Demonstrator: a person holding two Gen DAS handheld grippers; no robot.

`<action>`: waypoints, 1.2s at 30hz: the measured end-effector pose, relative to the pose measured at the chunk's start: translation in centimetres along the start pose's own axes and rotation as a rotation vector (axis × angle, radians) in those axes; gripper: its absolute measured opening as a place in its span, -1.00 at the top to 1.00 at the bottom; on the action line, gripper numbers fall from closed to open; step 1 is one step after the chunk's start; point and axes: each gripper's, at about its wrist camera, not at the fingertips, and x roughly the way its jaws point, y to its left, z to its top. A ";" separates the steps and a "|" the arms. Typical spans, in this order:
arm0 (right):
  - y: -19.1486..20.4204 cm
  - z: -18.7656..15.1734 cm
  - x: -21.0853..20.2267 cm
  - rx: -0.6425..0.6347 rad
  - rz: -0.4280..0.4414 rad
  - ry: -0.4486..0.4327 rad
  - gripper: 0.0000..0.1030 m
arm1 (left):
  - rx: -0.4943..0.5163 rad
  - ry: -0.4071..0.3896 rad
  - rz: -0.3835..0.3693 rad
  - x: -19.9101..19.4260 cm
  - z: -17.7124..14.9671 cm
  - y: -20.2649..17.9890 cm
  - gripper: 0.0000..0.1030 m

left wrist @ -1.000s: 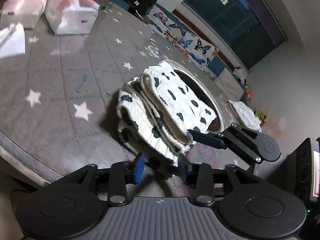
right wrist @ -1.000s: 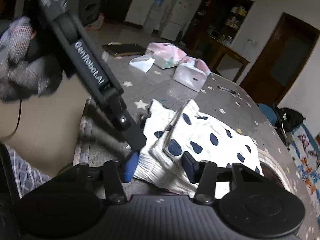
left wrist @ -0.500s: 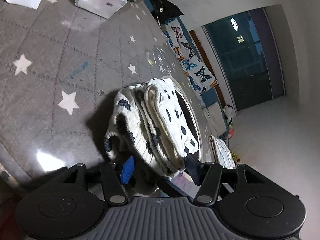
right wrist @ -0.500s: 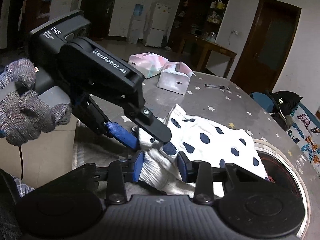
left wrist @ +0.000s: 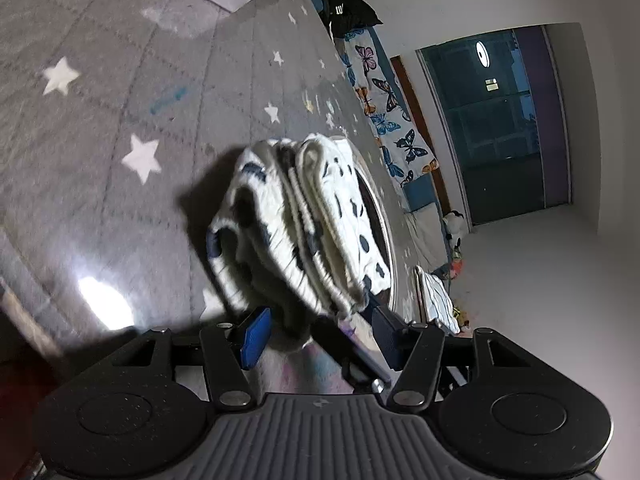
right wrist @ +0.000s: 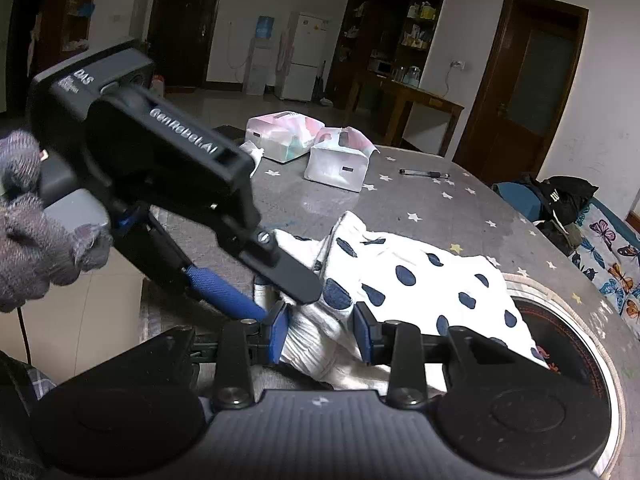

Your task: Fold clothes

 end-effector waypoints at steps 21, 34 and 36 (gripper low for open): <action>3.2 -1.8 1.1 -0.356 -0.046 0.068 -0.08 | 0.015 -0.007 -0.025 1.6 2.8 -1.2 0.12; 4.7 -1.3 4.3 -0.441 -0.119 -0.012 0.30 | 0.070 -0.030 0.013 -0.4 3.8 -1.0 0.06; 4.4 -0.9 4.3 -0.398 -0.112 -0.019 0.38 | 0.080 -0.041 0.014 -1.1 3.6 -0.7 -0.01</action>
